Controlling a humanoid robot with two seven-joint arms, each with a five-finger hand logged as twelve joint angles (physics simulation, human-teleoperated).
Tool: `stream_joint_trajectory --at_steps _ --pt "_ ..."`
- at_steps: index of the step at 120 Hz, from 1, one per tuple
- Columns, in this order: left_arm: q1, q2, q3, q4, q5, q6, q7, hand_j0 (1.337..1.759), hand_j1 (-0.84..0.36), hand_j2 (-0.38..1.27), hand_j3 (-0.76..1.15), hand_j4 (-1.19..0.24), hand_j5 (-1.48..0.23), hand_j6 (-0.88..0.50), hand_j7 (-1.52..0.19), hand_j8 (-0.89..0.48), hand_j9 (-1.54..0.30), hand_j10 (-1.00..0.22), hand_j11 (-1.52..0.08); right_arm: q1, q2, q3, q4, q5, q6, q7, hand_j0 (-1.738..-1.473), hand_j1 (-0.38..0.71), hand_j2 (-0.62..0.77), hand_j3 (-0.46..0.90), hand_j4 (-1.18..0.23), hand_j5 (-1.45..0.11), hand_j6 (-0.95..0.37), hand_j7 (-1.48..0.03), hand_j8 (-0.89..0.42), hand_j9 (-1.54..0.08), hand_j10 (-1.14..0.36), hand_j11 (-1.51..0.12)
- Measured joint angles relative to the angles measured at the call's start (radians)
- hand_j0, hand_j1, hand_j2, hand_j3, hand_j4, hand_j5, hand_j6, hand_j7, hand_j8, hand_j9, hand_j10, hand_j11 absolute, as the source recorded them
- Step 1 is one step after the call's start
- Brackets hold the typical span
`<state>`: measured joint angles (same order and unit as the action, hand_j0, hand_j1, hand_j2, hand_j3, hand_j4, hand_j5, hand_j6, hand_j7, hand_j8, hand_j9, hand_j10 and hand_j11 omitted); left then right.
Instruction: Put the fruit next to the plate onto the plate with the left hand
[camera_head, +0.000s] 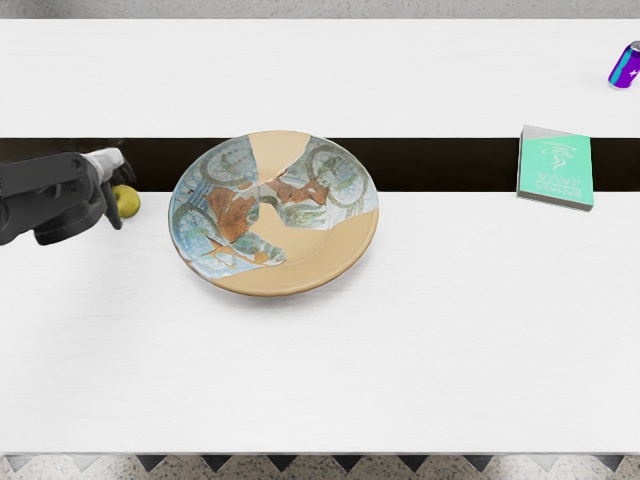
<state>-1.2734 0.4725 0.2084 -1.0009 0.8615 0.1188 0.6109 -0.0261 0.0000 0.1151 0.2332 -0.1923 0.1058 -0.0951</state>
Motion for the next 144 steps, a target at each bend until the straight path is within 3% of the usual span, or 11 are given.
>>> stream_joint_trajectory --at_steps 30,57,78,117,144 --pt "-0.004 -0.031 0.014 0.005 0.001 0.001 0.0 1.658 -0.15 0.09 0.0 -0.43 -0.54 -0.41 -0.54 -0.38 -0.55 -0.42 -0.55 0.0 0.0 0.0 0.0 0.0 0.0 0.0 -1.658 -0.33 0.0 0.0 -0.02 -0.02 -0.02 -0.02 -0.02 -0.02 -0.02 -0.02" --pt "0.004 -0.035 0.014 0.006 0.004 0.002 0.0 1.658 -0.25 0.11 0.0 -0.53 -0.64 -0.52 -0.65 -0.47 -0.66 -0.52 -0.66 0.0 0.0 0.0 0.0 0.0 0.0 0.0 -1.658 -0.33 0.0 0.0 -0.02 -0.02 -0.02 -0.02 -0.02 -0.02 -0.02 -0.02" --pt "0.009 -0.035 0.015 0.006 0.008 0.001 0.001 1.652 -0.26 0.09 0.0 -0.58 -0.72 -0.46 -0.74 -0.43 -0.76 -0.56 -0.76 0.0 0.0 0.0 0.0 0.0 0.0 0.0 -1.658 -0.33 0.0 0.0 -0.02 -0.02 -0.02 -0.02 -0.02 -0.02 -0.02 -0.02" --pt "0.003 -0.029 0.016 0.006 -0.003 -0.001 0.001 1.652 -0.28 0.35 0.0 -0.67 -0.87 -0.47 -0.89 -0.45 -0.89 -0.63 -0.89 0.0 0.0 0.0 0.0 0.0 0.0 0.0 -1.658 -0.33 0.0 0.0 -0.02 -0.02 -0.02 -0.02 -0.02 -0.02 -0.02 -0.02" --pt "-0.049 -0.014 -0.05 0.006 -0.028 -0.01 0.001 1.655 -0.32 0.39 0.0 -0.68 -0.96 -0.42 -0.95 -0.41 -0.92 -0.6 -0.92 0.0 0.0 0.0 0.0 0.0 0.0 0.0 -1.658 -0.33 0.0 0.0 -0.02 -0.02 -0.02 -0.02 -0.02 -0.02 -0.02 -0.02"
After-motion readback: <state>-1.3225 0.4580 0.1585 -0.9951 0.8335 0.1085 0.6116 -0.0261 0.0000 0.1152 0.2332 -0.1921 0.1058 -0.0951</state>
